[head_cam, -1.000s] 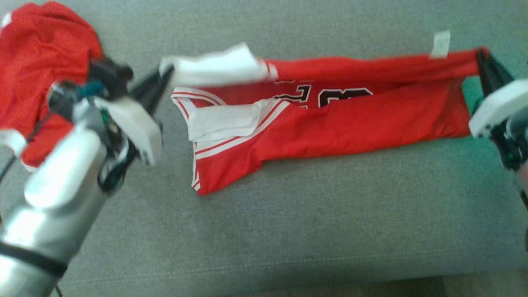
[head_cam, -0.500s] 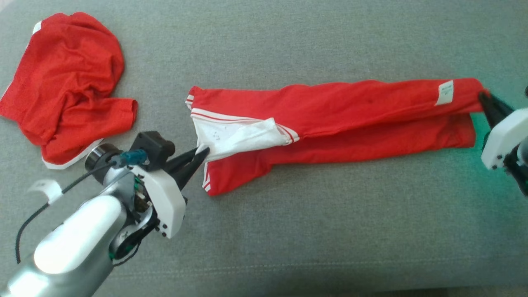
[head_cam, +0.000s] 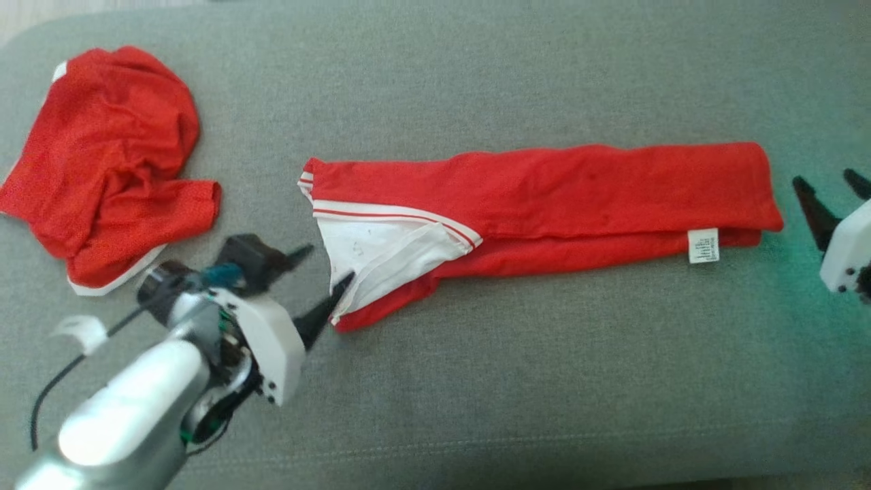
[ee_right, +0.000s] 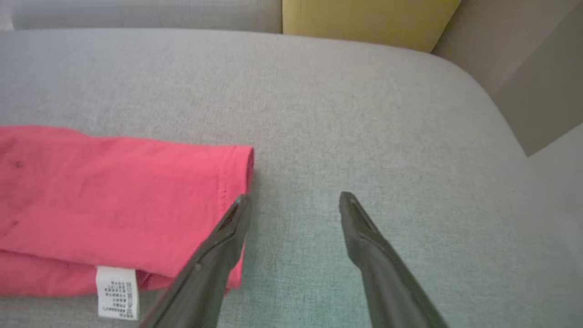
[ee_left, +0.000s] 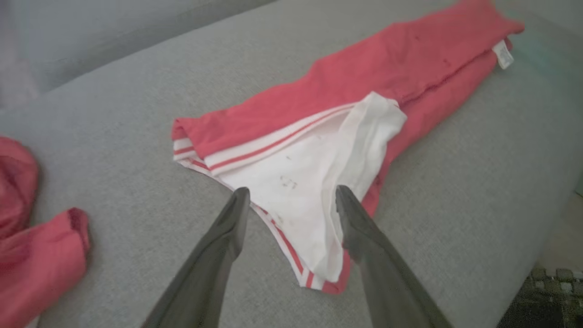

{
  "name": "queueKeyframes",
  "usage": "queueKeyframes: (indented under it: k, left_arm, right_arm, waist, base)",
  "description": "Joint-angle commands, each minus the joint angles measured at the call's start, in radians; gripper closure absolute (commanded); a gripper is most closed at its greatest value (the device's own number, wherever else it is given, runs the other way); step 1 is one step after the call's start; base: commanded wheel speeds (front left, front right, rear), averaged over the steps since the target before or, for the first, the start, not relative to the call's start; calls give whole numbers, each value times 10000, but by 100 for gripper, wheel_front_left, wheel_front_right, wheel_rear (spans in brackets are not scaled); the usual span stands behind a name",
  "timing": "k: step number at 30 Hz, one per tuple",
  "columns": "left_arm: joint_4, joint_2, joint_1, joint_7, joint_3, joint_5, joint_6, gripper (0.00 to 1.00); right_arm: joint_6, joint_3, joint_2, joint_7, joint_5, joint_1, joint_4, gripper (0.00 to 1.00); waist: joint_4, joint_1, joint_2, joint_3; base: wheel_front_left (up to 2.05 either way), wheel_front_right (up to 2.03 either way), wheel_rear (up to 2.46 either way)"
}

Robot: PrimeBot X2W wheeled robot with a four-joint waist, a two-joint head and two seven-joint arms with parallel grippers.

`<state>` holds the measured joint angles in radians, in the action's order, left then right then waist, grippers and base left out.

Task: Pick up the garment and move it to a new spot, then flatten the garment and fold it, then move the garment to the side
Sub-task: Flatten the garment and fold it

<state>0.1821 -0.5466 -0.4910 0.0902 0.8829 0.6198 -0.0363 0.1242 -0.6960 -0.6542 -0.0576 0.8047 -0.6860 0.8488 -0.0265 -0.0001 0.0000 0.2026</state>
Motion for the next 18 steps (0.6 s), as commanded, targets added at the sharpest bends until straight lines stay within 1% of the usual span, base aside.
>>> queueKeyframes:
  k: [1, 5, 7, 10, 12, 14, 17, 18]
  left_arm:
    - [-178, -340, -281, -207, -699, 114, 191, 0]
    - [-41, -116, -215, -930, -1527, 550, 920, 0]
    - [35, 154, -114, -1444, -2024, 900, 1286, 0]
    - [103, 693, 99, -2401, -2782, 1497, 1671, 0]
    - [154, 1062, 271, -2984, -3238, 1835, 1805, 0]
    - [180, 1430, 469, -3318, -3669, 2037, 1860, 0]
    - [181, 1902, 799, -3497, -4206, 1816, 1813, 0]
    - [68, 2146, 920, -3507, -4558, 1650, 1774, 0]
  right_arm:
    - [65, 140, -244, 238, -35, 66, -112, 0]
    - [65, 732, 62, 904, 119, 39, -226, 0]
    - [65, 1006, 247, 1294, 123, 110, -363, 0]
    - [65, 1455, 564, 1882, 143, 321, -638, 0]
    - [65, 1727, 777, 2300, 82, 507, -882, 0]
    - [65, 2037, 1011, 2631, 23, 740, -1175, 0]
    - [65, 2617, 1350, 2965, -122, 1175, -1713, 0]
    - [65, 2813, 1459, 3035, -232, 1350, -1913, 0]
  waist:
    - [-15, 1, 0, -121]
    - [10, 1, 0, -296]
    - [42, 1, 0, -427]
    - [92, 1, 0, -596]
    - [116, 1, 0, -712]
    - [141, 1, 0, -823]
    - [182, 1, 0, -957]
    - [201, 1, 0, -994]
  base:
    - [0, 0, 0]
    - [0, 0, 0]
    - [0, 0, 0]
    - [0, 0, 0]
    - [0, 0, 0]
    - [0, 0, 0]
    - [0, 0, 0]
    - [0, 0, 0]
